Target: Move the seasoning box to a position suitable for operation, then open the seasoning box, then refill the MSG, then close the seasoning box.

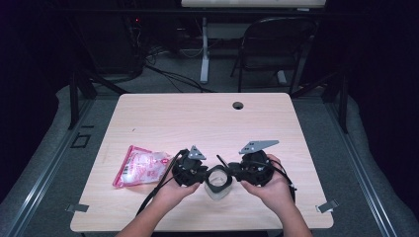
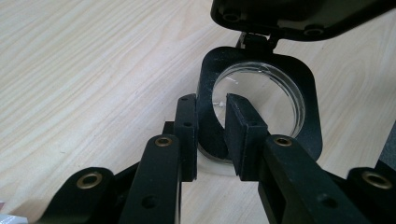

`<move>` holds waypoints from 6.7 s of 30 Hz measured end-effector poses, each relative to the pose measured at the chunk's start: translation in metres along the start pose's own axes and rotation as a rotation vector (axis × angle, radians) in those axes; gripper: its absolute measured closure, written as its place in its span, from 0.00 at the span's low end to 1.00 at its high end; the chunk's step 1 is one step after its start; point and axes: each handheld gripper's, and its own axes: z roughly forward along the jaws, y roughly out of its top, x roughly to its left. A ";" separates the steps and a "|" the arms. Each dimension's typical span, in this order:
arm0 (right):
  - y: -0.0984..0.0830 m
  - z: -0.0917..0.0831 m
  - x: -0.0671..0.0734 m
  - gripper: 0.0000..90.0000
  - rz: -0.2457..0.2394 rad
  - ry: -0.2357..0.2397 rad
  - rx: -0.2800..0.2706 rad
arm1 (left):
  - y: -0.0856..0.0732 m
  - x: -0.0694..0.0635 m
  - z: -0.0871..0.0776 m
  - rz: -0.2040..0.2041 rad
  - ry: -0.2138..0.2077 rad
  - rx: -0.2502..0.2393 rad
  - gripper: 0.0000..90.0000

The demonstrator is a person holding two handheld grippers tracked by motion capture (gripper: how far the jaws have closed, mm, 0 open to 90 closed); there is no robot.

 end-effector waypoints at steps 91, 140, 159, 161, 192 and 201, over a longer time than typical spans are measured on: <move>0.000 -0.007 -0.005 0.68 0.035 -0.010 -0.050 | -0.116 0.095 -0.098 -0.199 0.141 -0.084 0.35; -0.001 0.001 -0.005 0.65 0.036 -0.003 -0.031 | -0.137 0.103 -0.066 -0.169 0.240 -0.091 0.68; -0.002 0.008 -0.005 0.65 0.041 0.000 -0.017 | -0.138 0.110 -0.045 -0.176 0.311 -0.081 0.64; -0.003 0.008 -0.005 0.65 0.041 0.002 -0.015 | -0.137 0.111 -0.042 -0.170 0.321 -0.079 0.66; -0.005 0.007 -0.003 0.65 0.039 -0.003 -0.014 | -0.135 0.124 -0.045 -0.199 0.299 -0.059 0.98; -0.008 0.004 -0.004 0.65 0.051 -0.011 -0.023 | -0.134 0.127 -0.052 -0.257 0.269 -0.078 0.98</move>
